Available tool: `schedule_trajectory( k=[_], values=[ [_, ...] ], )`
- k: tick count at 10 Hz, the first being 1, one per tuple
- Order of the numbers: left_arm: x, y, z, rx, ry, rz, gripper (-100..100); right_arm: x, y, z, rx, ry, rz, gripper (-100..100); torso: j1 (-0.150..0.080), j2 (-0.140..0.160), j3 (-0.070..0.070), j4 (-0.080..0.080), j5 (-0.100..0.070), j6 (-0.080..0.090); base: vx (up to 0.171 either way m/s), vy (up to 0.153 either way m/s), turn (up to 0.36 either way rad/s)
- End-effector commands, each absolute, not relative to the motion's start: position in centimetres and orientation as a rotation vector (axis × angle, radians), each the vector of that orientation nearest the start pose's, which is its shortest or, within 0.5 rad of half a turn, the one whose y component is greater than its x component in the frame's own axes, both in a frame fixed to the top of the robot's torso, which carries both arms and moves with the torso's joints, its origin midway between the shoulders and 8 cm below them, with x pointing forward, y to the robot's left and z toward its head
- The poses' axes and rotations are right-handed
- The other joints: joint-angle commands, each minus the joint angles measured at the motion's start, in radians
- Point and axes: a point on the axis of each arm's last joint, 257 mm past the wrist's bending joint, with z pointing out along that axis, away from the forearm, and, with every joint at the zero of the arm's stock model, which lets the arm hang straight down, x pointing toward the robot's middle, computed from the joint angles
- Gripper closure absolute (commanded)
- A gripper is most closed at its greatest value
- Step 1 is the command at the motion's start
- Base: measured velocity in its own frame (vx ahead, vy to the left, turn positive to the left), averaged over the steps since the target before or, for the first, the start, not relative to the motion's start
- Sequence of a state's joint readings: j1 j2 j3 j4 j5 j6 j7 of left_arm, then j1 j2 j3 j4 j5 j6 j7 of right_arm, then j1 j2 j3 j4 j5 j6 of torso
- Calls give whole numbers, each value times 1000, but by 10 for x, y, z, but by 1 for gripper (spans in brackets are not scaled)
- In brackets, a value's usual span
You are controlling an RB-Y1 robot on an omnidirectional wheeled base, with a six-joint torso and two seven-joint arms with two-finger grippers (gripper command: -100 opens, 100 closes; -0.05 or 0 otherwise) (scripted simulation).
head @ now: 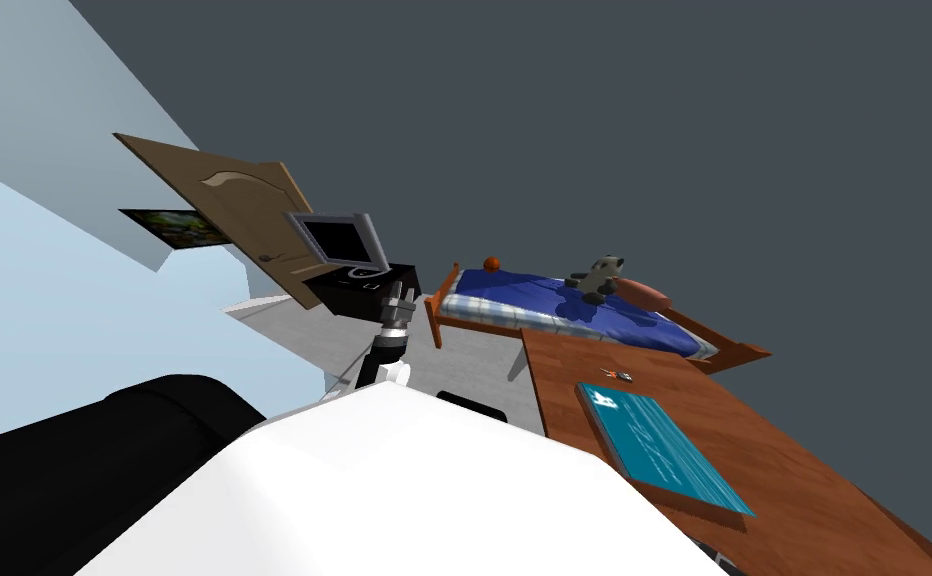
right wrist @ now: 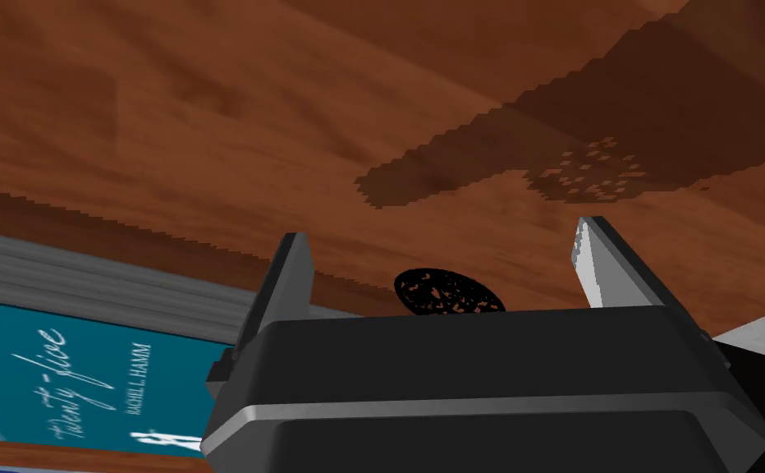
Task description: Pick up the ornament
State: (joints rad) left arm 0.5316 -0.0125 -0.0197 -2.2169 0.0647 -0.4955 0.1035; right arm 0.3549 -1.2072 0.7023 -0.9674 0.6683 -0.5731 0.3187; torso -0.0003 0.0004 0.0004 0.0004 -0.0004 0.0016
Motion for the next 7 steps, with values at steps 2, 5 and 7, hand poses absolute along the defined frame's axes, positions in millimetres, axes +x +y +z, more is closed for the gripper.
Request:
schedule_trajectory(
  k=[2,5,7],
  values=[
    [353,288,-16,-831,589,-1420,0,69,-552,-510,-806,2780,112,-100,0,-1,-1,0,0,0,5,-23,73],
    [353,288,-16,-831,590,-1420,0,69,-549,-514,-802,2781,112,100,0,-2,-1,0,0,0,8,-17,27],
    [353,288,-16,-831,589,-1420,0,68,-548,-515,-805,2781,116,100,0,-2,-1,0,0,0,0,0,0]
  ],
)
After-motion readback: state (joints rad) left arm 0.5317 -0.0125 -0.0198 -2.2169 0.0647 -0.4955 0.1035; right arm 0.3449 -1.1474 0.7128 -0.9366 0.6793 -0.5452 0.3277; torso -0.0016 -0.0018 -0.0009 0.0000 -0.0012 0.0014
